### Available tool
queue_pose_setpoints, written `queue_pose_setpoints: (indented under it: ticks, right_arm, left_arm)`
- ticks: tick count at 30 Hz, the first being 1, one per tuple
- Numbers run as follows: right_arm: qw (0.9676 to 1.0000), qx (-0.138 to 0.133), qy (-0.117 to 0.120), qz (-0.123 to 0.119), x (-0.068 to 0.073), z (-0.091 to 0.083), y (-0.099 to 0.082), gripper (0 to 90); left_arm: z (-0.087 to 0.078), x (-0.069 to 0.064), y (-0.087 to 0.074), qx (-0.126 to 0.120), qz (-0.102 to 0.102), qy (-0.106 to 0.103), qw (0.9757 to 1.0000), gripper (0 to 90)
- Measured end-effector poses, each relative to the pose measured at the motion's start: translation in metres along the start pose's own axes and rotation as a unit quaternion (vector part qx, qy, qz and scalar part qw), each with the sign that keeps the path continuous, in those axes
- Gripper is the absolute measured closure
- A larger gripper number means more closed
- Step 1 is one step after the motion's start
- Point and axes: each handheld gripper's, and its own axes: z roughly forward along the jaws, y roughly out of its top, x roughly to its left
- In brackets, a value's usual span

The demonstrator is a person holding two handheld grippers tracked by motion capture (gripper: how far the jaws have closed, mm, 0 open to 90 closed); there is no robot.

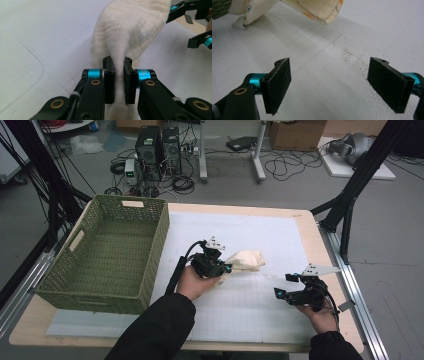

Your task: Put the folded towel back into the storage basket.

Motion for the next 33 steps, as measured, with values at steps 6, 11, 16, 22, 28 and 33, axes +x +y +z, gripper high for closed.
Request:
queue_pose_setpoints:
  ticks: [6, 11, 16, 22, 28, 33]
  right_arm:
    - [1.0000, 0.004, -0.002, 0.000, 0.000, 0.001, -0.001, 17.0]
    - [1.0000, 0.003, -0.005, -0.002, 0.000, 0.001, -0.001, 14.5]
    - [1.0000, 0.002, -0.003, 0.000, 0.000, 0.001, -0.001, 12.1]
    - [1.0000, 0.003, -0.001, -0.001, -0.002, 0.001, -0.001, 11.5]
    - [1.0000, 0.004, -0.002, -0.006, -0.001, 0.001, -0.001, 11.5]
    - [1.0000, 0.004, -0.004, -0.008, -0.001, 0.002, -0.001, 11.5]
  left_arm:
    - [-0.003, 0.006, 0.002, -0.015, -0.053, -0.034, 0.9979, 82.4]
    - [-0.010, 0.015, 0.006, -0.043, -0.112, -0.070, 0.9904, 82.5]
    - [-0.021, 0.024, 0.013, -0.068, -0.144, -0.089, 0.9831, 82.5]
    - [-0.042, 0.031, 0.029, -0.103, -0.158, -0.097, 0.9772, 82.6]
    - [-0.068, 0.042, 0.042, -0.140, -0.182, -0.097, 0.9685, 82.6]
    - [-0.087, 0.053, 0.048, -0.159, -0.200, -0.097, 0.9618, 82.6]
